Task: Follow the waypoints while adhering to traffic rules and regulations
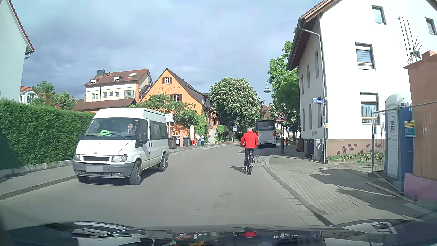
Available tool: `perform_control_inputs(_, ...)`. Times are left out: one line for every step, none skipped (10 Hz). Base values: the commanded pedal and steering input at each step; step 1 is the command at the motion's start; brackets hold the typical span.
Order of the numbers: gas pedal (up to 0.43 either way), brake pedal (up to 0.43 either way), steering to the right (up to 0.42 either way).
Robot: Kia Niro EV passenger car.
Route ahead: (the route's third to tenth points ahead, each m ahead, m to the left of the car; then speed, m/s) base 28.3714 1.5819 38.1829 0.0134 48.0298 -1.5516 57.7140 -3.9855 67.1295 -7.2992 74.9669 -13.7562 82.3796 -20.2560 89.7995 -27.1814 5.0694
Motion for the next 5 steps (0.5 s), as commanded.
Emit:
perform_control_inputs(0.020, 0.000, -0.001)
perform_control_inputs(0.020, 0.000, -0.001)
perform_control_inputs(0.020, 0.000, -0.001)
perform_control_inputs(0.020, 0.000, -0.001)
perform_control_inputs(0.020, 0.000, 0.000)
